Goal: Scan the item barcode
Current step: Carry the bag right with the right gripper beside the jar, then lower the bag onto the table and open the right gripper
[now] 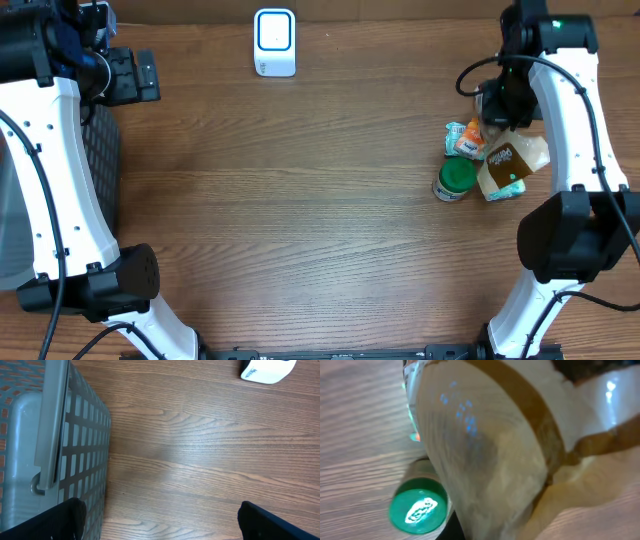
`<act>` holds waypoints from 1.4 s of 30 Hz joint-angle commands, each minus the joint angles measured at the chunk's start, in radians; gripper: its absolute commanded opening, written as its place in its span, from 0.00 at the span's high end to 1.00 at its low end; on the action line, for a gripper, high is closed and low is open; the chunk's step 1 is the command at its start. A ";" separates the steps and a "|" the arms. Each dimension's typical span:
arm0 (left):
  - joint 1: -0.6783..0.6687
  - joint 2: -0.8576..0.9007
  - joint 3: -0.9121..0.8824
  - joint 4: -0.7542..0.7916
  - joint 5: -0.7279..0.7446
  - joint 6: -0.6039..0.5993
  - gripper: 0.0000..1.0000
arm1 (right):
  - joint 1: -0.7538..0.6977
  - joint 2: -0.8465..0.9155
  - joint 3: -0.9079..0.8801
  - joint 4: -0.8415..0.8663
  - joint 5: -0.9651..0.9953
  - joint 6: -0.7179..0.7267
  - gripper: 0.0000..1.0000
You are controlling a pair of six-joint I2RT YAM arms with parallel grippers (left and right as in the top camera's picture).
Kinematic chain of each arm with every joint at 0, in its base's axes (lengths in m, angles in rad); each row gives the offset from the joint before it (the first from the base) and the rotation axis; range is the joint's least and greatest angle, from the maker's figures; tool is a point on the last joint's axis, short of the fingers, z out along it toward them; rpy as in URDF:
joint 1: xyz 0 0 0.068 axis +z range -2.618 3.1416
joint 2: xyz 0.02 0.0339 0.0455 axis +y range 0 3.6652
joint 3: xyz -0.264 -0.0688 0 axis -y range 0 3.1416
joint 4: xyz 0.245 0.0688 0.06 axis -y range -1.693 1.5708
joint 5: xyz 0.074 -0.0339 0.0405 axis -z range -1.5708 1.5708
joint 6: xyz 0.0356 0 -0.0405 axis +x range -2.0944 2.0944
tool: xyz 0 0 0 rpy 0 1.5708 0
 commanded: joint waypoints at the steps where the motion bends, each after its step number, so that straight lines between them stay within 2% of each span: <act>1: 0.002 0.003 -0.001 0.001 -0.006 0.018 0.00 | -0.006 -0.008 -0.064 0.018 0.023 -0.008 0.96; 3: 0.002 0.003 -0.001 0.001 -0.006 0.018 0.00 | -0.006 -0.008 -0.100 0.039 0.022 -0.007 0.91; 5: 0.002 0.003 -0.001 0.001 -0.006 0.018 0.00 | -0.006 -0.008 -0.124 0.061 0.021 -0.003 0.75; 7: 0.002 0.003 -0.001 0.001 -0.006 0.018 0.00 | -0.006 -0.008 -0.132 0.069 0.016 0.000 0.69; 9: 0.002 0.003 -0.001 0.001 -0.006 0.018 0.01 | -0.006 -0.008 -0.131 0.075 0.014 0.000 0.54; 11: 0.002 0.003 -0.001 0.001 -0.006 0.018 0.00 | -0.006 -0.009 -0.124 0.079 0.014 0.000 0.48; 13: 0.002 0.003 -0.001 0.001 -0.006 0.018 0.01 | -0.006 -0.009 -0.105 0.079 0.015 -0.001 0.45; 20: 0.002 0.003 -0.001 0.001 -0.006 0.018 0.01 | 0.001 -0.037 0.078 -0.014 -0.060 -0.001 0.44; 27: 0.002 0.003 -0.001 0.001 -0.006 0.018 0.00 | 0.055 -0.166 0.301 -0.109 -0.145 -0.004 0.41; 28: 0.002 0.003 -0.001 0.001 -0.006 0.018 0.00 | 0.063 -0.190 0.332 -0.121 -0.155 -0.004 0.34; 29: 0.002 0.003 -0.001 0.001 -0.006 0.018 0.00 | 0.071 -0.216 0.365 -0.129 -0.177 -0.004 0.10; 30: 0.002 0.003 -0.001 0.001 -0.006 0.018 0.00 | 0.077 -0.243 0.388 -0.129 -0.209 -0.004 0.00; 36: 0.002 0.003 -0.001 0.001 -0.006 0.018 0.01 | 0.096 -0.406 0.413 -0.128 -0.477 -0.004 0.00; 42: 0.002 0.003 -0.001 0.001 -0.006 0.018 0.00 | 0.096 -0.471 0.413 -0.128 -0.483 -0.004 0.00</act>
